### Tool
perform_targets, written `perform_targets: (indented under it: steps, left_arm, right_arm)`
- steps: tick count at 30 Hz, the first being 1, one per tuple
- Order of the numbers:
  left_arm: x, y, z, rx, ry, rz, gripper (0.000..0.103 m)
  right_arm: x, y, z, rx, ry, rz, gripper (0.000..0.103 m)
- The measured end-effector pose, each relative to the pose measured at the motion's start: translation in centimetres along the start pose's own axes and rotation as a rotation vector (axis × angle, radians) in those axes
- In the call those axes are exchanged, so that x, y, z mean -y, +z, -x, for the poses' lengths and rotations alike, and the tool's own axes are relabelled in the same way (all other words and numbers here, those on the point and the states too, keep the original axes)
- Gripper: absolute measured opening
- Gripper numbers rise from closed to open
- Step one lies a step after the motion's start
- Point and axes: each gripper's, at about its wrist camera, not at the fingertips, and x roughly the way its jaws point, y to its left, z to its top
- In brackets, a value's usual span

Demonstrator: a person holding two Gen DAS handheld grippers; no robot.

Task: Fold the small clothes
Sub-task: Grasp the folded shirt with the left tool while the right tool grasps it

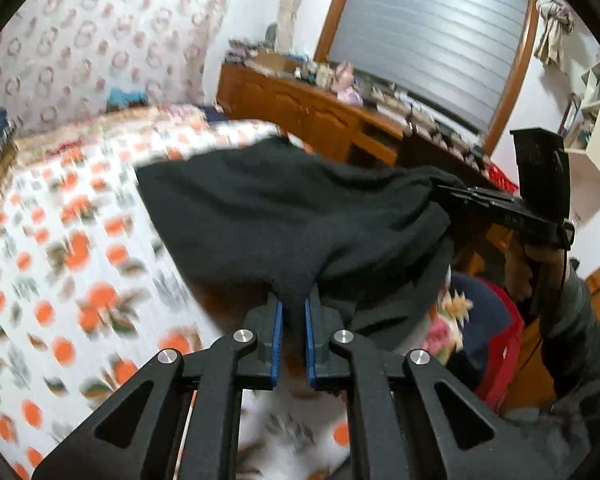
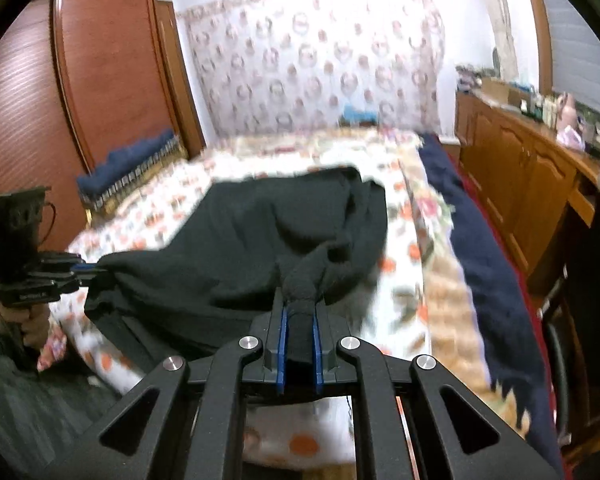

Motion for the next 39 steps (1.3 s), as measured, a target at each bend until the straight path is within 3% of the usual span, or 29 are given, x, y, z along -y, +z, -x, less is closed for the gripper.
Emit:
perform_targets:
  steps: [8,16,29,31,33,34,36,39]
  left_arm:
    - [-4.5,6.8,-1.2,0.069,0.050,0.017,0.010]
    - [-7.8,9.8,-4.8,0.035,0.087,0.049,0.010]
    - [-11.1,11.7,-8.2,-0.035,0.109,0.106,0.014]
    - [-11.1,12.0,-7.7,-0.017,0.095,0.101,0.021]
    - [-11.2,12.3,-7.2,0.010,0.118,0.085,0.047]
    - [-11.2,12.4,-6.8,0.028,0.138,0.069,0.049]
    - [-11.6,12.5,-6.6,0.027,0.152,0.060,0.061]
    - [-12.0,11.8,-6.1,0.020,0.152,0.064,0.072]
  right_arm:
    - [1.5,6.2,-3.4,0.105,0.017,0.011,0.009]
    - [2.3,8.7,-9.3,0.052,-0.013,0.045,0.009]
    - [3.1,11.6,-12.3,-0.015,0.014,0.018,0.010]
    - [3.3,12.0,-12.5,-0.014,0.022,0.013,0.010]
    - [3.4,12.5,-12.6,-0.003,0.018,0.014,0.015]
    - [3.5,12.8,-12.8,0.001,0.015,0.011,0.016]
    - [3.4,13.2,-12.7,-0.006,-0.002,0.014,0.031]
    - [3.4,13.4,-12.0,0.017,-0.056,0.038,0.046]
